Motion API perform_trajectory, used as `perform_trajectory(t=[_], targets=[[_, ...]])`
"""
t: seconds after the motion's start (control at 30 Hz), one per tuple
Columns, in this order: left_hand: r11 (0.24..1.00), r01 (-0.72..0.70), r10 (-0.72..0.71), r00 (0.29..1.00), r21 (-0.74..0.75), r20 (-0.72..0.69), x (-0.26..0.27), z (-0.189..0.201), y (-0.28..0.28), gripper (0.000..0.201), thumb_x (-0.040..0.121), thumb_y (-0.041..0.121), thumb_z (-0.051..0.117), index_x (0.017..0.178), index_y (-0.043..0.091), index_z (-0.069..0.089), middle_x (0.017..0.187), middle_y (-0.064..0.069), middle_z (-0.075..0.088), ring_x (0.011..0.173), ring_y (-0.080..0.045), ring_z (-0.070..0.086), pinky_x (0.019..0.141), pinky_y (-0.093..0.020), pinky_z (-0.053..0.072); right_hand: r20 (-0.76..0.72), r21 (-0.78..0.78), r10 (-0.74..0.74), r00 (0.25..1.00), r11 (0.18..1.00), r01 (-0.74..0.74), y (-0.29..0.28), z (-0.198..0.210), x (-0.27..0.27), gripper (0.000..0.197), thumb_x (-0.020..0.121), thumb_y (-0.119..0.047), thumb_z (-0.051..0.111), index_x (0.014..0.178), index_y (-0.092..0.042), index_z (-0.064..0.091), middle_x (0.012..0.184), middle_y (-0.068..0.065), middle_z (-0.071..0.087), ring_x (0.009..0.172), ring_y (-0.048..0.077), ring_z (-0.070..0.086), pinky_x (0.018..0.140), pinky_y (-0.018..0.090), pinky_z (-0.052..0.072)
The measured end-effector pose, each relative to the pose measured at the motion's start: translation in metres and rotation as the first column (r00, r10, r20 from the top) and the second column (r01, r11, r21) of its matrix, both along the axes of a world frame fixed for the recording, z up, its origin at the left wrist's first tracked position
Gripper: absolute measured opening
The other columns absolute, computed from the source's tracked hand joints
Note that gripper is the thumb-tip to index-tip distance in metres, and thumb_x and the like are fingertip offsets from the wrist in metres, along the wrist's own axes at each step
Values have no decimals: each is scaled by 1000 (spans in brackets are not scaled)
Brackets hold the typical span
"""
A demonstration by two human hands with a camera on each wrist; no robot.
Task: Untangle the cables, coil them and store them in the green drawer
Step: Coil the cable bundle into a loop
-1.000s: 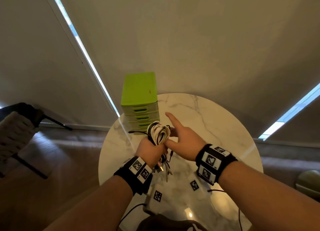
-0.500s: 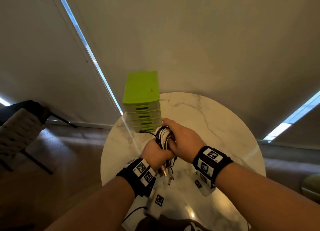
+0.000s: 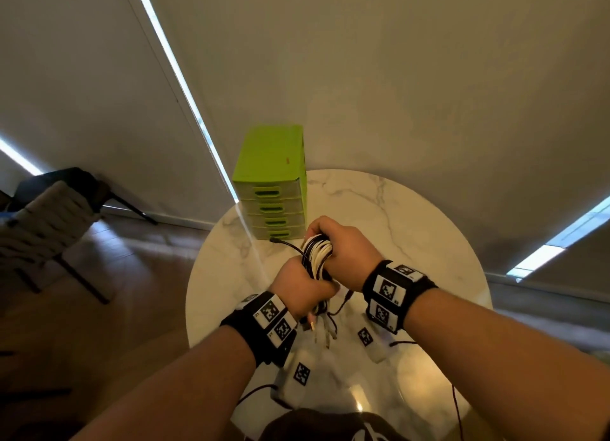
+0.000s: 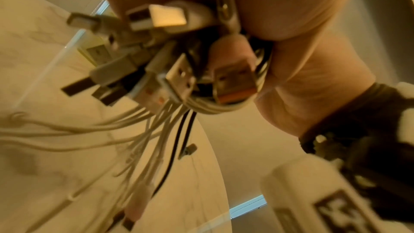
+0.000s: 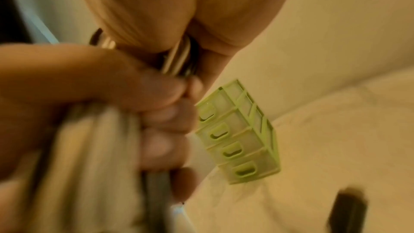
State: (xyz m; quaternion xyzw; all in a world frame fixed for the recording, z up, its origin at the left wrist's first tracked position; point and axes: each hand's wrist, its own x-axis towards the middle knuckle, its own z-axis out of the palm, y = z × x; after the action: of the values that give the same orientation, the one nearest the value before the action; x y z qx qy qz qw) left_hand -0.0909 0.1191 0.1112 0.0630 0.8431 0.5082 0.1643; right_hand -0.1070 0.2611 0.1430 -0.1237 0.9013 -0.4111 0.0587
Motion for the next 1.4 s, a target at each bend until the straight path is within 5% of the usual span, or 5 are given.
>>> perform_trajectory(t=[0.37, 0.7, 0.9, 1.03, 1.4], targets=[[983, 70, -61, 997, -168, 57, -16, -15, -33, 11, 73, 15, 75, 80, 10, 67, 66, -3, 64, 51, -10, 56, 46, -30, 46, -72, 450, 241, 968, 874, -184, -19, 1, -23, 37, 75, -11, 70, 109, -24, 62, 107, -3, 62, 105, 21, 54, 82, 30, 42], [881, 78, -277, 885, 467, 373, -51, -5, -82, 26, 64, 8, 81, 86, 4, 68, 74, -12, 66, 68, -29, 66, 74, -45, 58, -217, 479, 122, 968, 878, -3, -67, 6, -43, 33, 77, -17, 66, 109, -20, 60, 105, 3, 65, 86, 33, 64, 66, 41, 52], [951, 227, -276, 929, 212, 245, -64, -19, -92, 13, 67, 14, 73, 80, 17, 72, 76, -3, 70, 76, -15, 65, 78, -43, 53, -193, 616, 302, 934, 778, -124, -77, 0, -52, 89, 69, -13, 69, 150, -36, 39, 134, 2, 57, 121, 25, 52, 86, 37, 49], [931, 364, -347, 911, -38, 222, -69, -20, -93, 25, 73, 17, 77, 98, 17, 71, 96, -2, 73, 88, -12, 67, 78, -32, 54, -212, 712, 550, 808, 653, -258, -73, -9, -56, 43, 77, -25, 54, 118, -25, 67, 150, 6, 48, 145, 31, 36, 113, 48, 38], [986, 163, -153, 960, -24, 233, -73, -28, -100, 9, 70, 20, 69, 75, 13, 73, 73, -12, 74, 74, -25, 71, 71, -40, 57, -25, 531, -113, 993, 840, 108, -78, -15, -33, 38, 87, -43, 62, 118, -21, 60, 103, 5, 72, 93, 30, 67, 72, 37, 51]])
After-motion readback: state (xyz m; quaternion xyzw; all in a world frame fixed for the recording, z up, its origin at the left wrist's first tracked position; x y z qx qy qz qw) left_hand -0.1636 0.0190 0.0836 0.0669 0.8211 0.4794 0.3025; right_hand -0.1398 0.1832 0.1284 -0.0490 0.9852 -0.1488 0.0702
